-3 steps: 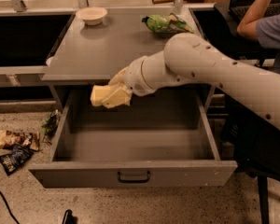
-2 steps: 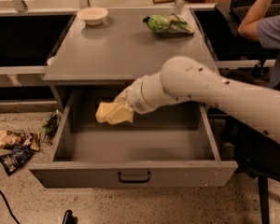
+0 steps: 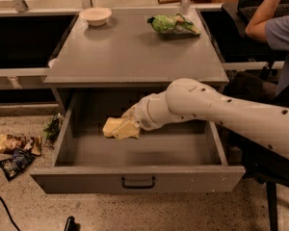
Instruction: Place sponge into top drawer
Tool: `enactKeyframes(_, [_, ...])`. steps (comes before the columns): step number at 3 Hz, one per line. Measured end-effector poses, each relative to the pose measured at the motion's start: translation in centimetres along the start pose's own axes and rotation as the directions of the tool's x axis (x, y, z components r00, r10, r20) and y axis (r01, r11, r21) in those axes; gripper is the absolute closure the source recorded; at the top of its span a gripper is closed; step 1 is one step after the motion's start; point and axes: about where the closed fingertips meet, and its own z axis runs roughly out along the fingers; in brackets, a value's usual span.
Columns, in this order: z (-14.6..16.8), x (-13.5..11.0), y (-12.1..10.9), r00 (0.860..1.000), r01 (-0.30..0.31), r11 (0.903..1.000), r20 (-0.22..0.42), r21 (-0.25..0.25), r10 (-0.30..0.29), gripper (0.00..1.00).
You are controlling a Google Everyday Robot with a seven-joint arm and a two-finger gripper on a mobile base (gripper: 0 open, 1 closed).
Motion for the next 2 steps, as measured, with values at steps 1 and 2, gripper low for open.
enactKeyframes(1, [0.7,2.1,-1.6,0.999,-0.029,0.9978,-0.020,0.060,0.030,1.00])
enactKeyframes(2, [1.9,5.4,-4.0,0.997,-0.072,0.9887,-0.020,0.132,0.075,1.00])
